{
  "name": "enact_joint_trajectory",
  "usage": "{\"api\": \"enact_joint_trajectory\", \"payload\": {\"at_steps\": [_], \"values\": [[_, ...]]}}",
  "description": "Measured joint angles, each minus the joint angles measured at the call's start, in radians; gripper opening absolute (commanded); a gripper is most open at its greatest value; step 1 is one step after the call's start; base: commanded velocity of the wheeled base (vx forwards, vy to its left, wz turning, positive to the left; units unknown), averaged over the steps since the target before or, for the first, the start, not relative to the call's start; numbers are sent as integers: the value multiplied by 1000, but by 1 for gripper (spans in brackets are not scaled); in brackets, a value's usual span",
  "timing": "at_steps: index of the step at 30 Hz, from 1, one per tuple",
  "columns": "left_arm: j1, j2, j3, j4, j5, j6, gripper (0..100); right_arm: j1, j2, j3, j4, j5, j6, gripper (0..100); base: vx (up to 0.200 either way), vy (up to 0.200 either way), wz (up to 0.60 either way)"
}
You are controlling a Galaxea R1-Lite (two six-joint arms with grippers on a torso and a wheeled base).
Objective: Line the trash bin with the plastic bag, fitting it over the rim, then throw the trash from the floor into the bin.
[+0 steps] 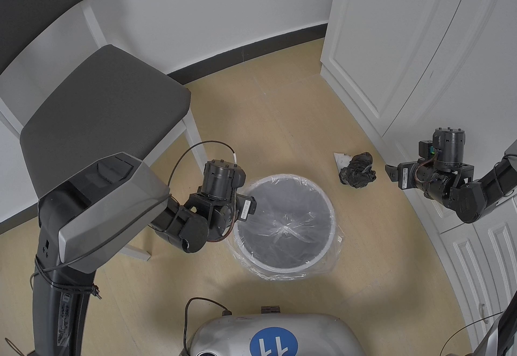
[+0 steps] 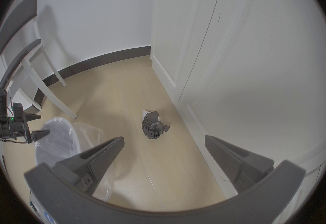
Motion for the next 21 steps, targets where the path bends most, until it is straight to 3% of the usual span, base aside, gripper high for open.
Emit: {"api": "enact_joint_trajectory", "payload": {"at_steps": [8,21], "values": [[10,-1,11,3,-1,-21,100,-4,0,-1,0,0,0,100,0,0,0],[-36,-71,225,-22,-1,-89,100,-13,-8,0,0,6,-1,100,0,0,0]]}}
